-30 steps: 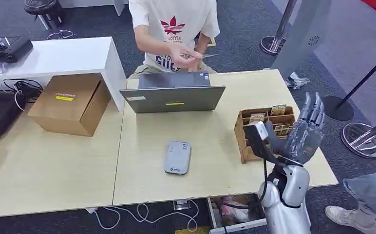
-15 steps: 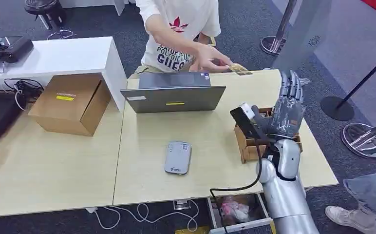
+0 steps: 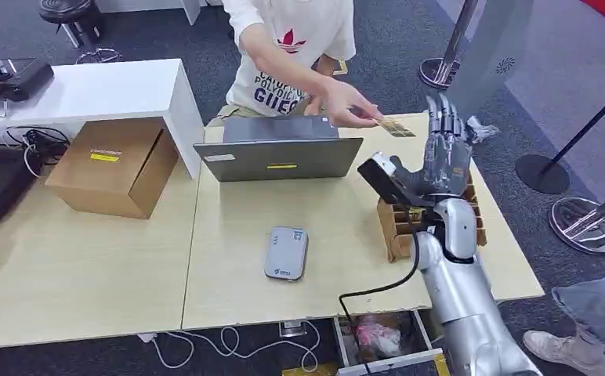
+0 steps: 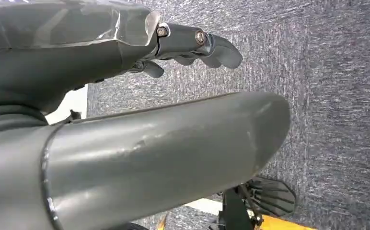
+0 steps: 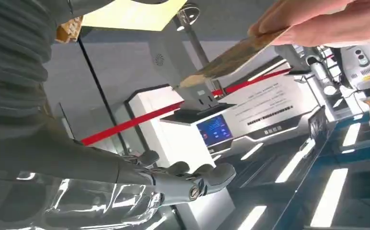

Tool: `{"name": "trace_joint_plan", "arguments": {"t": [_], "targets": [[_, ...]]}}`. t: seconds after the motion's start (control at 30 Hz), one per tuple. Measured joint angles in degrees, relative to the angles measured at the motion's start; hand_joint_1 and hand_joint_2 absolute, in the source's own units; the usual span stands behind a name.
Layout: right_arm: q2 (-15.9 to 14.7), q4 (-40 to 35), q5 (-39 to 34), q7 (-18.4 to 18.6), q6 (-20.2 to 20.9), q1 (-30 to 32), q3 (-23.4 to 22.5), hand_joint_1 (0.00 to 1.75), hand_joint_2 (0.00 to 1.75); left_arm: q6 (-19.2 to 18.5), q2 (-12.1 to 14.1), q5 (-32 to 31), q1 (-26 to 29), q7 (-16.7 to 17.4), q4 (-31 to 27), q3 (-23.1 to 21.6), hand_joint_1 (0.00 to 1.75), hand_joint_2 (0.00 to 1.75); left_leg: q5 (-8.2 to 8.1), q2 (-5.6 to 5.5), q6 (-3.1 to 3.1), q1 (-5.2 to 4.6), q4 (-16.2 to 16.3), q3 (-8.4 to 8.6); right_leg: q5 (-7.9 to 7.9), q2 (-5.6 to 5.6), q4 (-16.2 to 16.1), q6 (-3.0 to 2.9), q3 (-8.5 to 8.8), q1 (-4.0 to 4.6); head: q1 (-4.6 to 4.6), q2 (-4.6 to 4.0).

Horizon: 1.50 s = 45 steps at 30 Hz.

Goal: Pass the card to the sensor for recognition and then transmit it.

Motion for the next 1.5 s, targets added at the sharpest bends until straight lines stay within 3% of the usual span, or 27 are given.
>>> {"name": "trace_joint_plan", "arguments": {"t": [0.23,0.27,0.3,1.5], "targets": [[-0.5,1.6,-0.1,0.0,0.0,-1.0,0.9,0.03,1.75,0.0,0.0,0.0,0.0,0.0,0.0,0.0,0.00,0.00,0.00,0.00,0.00,0.00,0.0,-0.01,0.00,0.00,0.0,0.00,-0.01,0.00,0.00,0.00],[-0.5,1.8,-0.1,-0.1,0.0,-1.1,0.9,1.36,1.75,0.0,0.0,0.0,0.0,0.0,0.0,0.0,0.00,0.00,0.00,0.00,0.00,0.00,0.0,-0.02,0.00,0.00,0.0,0.00,-0.01,0.00,0.00,0.00],[-0.5,2.0,-0.1,-0.2,0.1,-1.2,1.0,1.75,1.75,0.0,0.0,0.0,0.0,-0.1,0.0,0.0,0.00,0.00,0.00,0.00,0.00,0.00,0.0,-0.02,0.00,0.00,0.0,0.00,-0.01,0.00,0.00,0.00],[-2.6,5.0,-2.4,-1.0,-0.4,-3.6,2.0,1.75,1.75,-0.2,0.5,-0.8,0.0,-0.5,0.0,0.0,0.00,0.00,0.02,0.00,-0.03,0.00,0.0,-0.02,0.00,0.00,0.0,0.00,-0.04,0.00,0.00,0.00]]}}
